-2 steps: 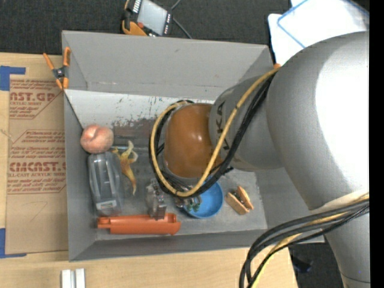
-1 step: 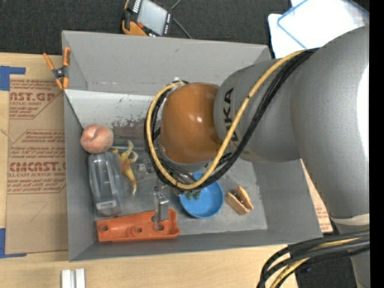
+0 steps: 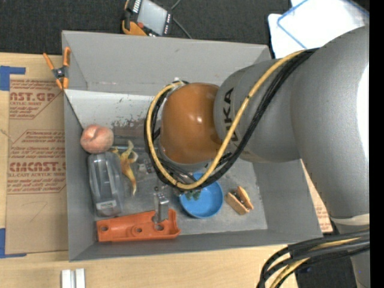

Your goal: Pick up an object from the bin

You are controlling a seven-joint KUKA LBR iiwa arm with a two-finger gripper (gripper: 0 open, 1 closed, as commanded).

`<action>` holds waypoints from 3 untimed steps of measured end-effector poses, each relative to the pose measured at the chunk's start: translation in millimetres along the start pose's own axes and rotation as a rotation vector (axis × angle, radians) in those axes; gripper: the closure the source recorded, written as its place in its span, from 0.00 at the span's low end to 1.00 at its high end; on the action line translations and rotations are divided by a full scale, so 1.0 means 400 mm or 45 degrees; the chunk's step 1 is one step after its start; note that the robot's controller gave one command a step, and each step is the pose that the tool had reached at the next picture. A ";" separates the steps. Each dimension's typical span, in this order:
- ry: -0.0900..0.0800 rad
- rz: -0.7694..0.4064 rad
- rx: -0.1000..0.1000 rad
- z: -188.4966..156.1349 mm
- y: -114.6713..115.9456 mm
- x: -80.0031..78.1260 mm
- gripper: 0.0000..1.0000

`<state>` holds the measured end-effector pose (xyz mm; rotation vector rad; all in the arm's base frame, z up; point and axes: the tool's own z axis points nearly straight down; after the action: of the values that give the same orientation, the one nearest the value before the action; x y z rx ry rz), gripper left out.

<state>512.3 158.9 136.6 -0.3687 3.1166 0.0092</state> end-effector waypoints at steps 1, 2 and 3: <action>-0.004 -0.227 0.000 0.133 0.009 0.069 0.00; -0.005 -0.297 -0.001 0.163 -0.074 0.080 1.00; -0.005 -0.298 -0.001 0.162 -0.074 0.080 1.00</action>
Offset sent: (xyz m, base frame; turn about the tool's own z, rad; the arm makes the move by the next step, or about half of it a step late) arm -0.0249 -0.0369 -0.0666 -0.2353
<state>488.2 122.9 71.4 -0.7284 3.0477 0.0108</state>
